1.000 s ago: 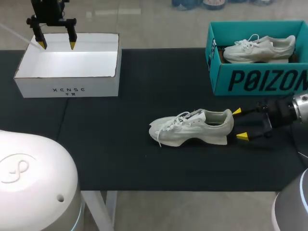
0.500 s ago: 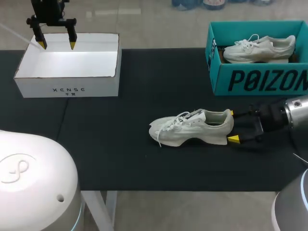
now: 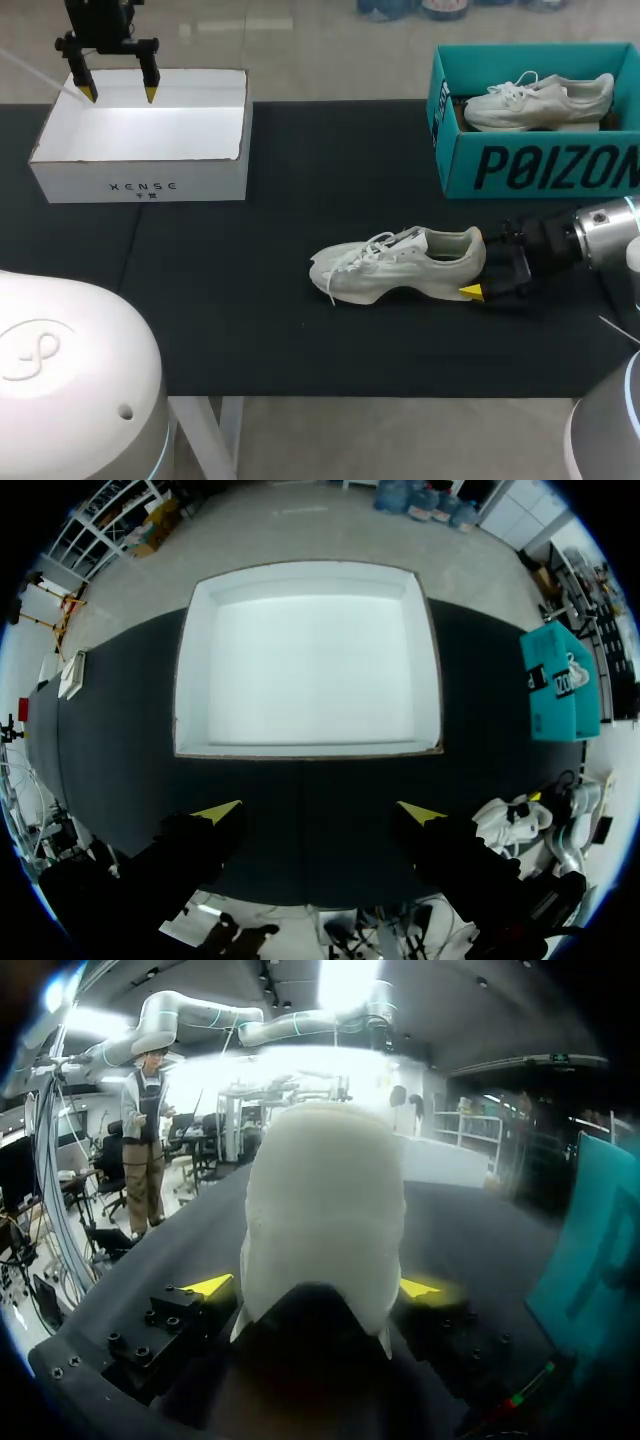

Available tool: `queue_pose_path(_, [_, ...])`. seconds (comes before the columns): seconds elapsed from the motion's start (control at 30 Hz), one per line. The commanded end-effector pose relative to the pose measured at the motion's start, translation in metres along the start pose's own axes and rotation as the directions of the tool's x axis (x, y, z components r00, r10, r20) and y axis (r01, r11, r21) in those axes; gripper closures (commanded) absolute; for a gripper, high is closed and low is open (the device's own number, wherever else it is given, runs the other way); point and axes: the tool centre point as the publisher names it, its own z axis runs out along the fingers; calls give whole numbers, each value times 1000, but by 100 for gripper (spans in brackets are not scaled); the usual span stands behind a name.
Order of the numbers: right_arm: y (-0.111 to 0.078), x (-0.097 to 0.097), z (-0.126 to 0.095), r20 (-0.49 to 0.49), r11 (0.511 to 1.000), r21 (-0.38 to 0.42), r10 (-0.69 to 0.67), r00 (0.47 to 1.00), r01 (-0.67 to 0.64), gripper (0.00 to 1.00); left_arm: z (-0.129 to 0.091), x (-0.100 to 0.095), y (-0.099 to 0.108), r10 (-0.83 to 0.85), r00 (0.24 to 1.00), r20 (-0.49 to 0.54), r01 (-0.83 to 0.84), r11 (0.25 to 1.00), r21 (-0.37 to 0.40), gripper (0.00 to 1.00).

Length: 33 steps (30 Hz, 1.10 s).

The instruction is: Take the shoe out of the shoebox, open the shoe tongue, remove and reinsert the insole, then place the shoe into the shoebox

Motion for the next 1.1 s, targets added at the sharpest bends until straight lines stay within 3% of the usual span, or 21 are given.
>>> queue_pose_path(0.03, [-2, 0, 3, 1, 1000, 1, 3, 1000, -3, 0, 0, 0, 1, 0, 1000, 1, 0, 1000, 0, 0])
queue_pose_path(0.2, [-2, 1, 7, -10, 1000, 4, 3, 1000, -2, 0, 0, 0, 1, 0, 1000, 1, 0, 1000, 0, 0])
queue_pose_path(0.23, [-2, 1, 7, -10, 1000, 3, 4, 1000, -4, 16, 0, 0, 1, 0, 1000, 1, 0, 1000, 0, 0])
queue_pose_path(0.27, [-1, 1, 8, -10, 1000, 6, 7, 1000, -7, 64, 0, 0, 1, 0, 1000, 1, 0, 1000, 0, 0])
queue_pose_path(0.3, [-1, 1, 8, -13, 1000, 11, 9, 1000, -9, 100, 0, 0, 1, 0, 1000, 1, 0, 1000, 0, 0])
queue_pose_path(1.1, [-1, 2, 9, -15, 1000, 9, 9, 1000, -9, 100, 0, 0, 1, 0, 1000, 1, 0, 1000, 0, 0])
